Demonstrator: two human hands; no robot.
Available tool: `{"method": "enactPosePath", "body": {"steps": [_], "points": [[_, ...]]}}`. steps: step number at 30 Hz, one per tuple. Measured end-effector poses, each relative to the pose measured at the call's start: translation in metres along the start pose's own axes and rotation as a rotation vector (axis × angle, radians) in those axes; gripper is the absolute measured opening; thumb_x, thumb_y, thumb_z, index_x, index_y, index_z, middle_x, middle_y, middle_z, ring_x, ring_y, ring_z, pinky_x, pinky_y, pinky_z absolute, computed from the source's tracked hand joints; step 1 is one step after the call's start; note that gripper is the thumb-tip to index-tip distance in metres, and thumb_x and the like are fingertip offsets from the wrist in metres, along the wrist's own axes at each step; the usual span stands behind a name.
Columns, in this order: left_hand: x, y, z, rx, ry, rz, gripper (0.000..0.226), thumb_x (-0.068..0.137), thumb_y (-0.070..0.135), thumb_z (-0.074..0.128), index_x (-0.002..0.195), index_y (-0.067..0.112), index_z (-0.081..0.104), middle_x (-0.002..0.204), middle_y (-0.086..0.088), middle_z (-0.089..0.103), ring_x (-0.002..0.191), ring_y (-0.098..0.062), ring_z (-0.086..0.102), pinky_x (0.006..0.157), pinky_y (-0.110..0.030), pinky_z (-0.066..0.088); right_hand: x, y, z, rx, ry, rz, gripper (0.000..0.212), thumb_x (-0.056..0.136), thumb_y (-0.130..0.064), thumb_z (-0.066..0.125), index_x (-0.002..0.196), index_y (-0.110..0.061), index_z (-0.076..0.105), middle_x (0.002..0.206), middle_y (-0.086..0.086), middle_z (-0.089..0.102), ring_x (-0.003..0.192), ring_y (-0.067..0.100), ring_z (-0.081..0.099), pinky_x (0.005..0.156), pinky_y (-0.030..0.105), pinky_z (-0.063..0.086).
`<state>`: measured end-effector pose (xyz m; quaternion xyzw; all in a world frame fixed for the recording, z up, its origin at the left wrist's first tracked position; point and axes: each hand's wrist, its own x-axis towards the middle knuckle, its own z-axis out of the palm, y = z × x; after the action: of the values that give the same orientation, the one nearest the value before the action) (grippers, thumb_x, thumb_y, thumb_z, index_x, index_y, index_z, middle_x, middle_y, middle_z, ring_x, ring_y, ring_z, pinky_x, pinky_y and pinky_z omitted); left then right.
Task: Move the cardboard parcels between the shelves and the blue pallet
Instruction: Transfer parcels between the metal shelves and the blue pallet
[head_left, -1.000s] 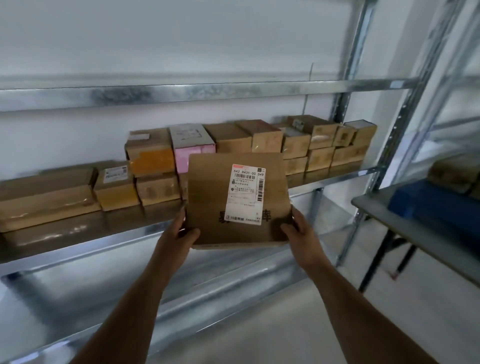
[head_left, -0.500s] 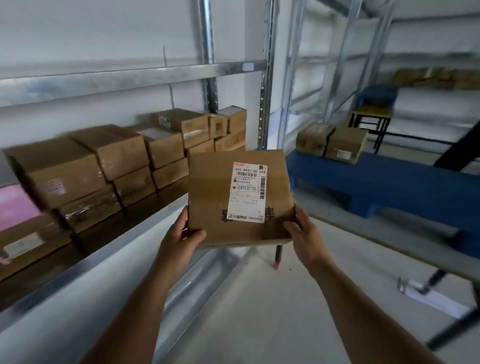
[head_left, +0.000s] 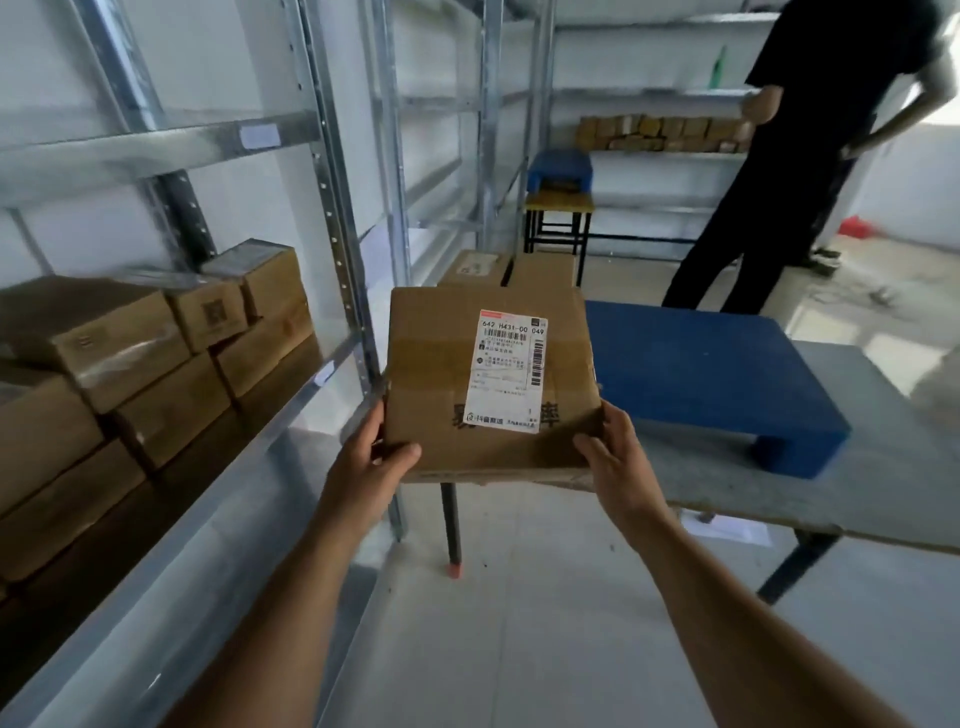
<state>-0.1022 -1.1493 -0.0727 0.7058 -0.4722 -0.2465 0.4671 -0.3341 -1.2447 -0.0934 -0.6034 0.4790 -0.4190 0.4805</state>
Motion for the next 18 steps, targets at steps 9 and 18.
{"method": "enactPosePath", "body": {"steps": [9,18], "points": [[0.119,0.030,0.121,-0.091,-0.219,0.070,0.057,0.092,0.029,0.056,0.140,0.043,0.028,0.114,0.021,0.049,0.108,-0.006,0.046,0.088,-0.021,0.036,0.096,0.033,-0.084,0.050,0.179,0.011,0.050,0.094,-0.011,0.051,0.141,-0.023,0.037,0.122,-0.004,0.058,0.113,0.013,0.055,0.103,0.040,0.042],[0.251,0.084,0.253,-0.055,-0.248,0.034,0.067,0.088,0.037,0.060,0.145,0.030,0.025,0.122,0.012,0.047,0.105,-0.009,0.048,0.086,-0.029,0.039,0.230,0.056,-0.188,-0.002,0.262,0.005,0.060,0.091,-0.018,0.057,0.145,-0.028,0.032,0.125,-0.009,0.054,0.116,0.012,0.052,0.099,0.037,0.044]]}}
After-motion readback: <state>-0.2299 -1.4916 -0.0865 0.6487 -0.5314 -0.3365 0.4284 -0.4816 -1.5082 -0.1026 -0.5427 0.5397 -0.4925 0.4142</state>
